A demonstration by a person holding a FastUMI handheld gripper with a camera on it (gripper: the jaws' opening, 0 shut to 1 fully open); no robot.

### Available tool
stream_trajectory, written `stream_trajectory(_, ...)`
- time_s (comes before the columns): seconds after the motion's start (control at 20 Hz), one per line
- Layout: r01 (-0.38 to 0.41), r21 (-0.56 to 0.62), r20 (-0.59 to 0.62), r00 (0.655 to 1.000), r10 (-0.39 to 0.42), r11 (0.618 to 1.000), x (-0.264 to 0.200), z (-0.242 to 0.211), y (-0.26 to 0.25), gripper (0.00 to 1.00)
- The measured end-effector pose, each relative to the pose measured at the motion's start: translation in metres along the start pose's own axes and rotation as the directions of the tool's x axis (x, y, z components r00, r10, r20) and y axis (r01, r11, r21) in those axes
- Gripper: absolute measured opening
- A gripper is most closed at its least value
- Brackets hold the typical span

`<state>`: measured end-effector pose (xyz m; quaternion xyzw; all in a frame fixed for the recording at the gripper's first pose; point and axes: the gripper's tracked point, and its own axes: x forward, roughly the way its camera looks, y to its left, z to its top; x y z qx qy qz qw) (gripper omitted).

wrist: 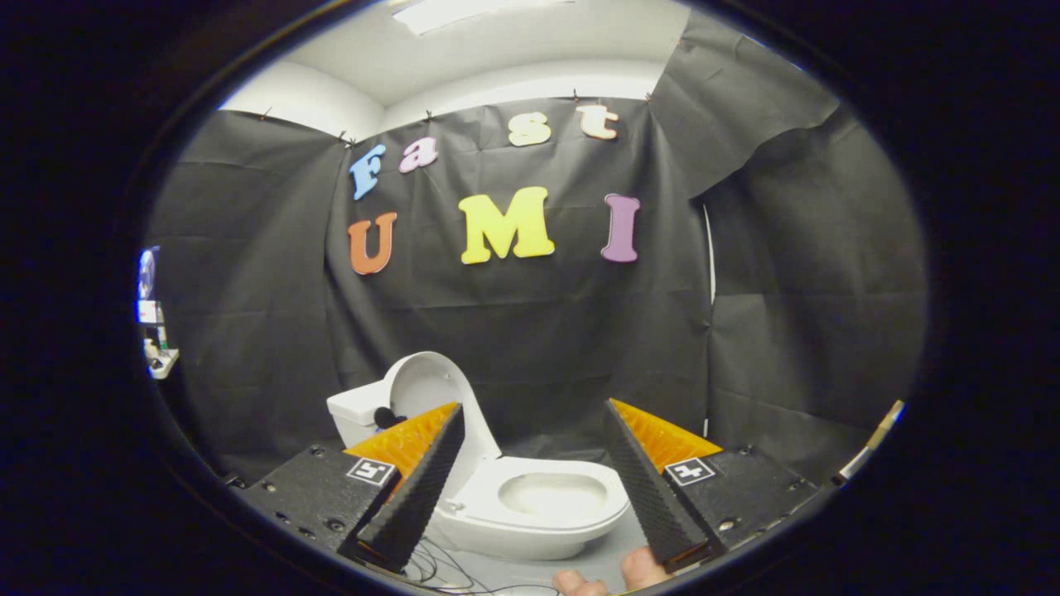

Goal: Open the toilet lid.

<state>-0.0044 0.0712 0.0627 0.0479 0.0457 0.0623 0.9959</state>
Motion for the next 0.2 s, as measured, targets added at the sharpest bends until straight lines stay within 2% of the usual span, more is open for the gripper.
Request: stream_trajectory(0.2,-0.022,0.018,0.046,0.999,0.021,1.000,-0.0037,-0.0032,-0.0076,1.00)
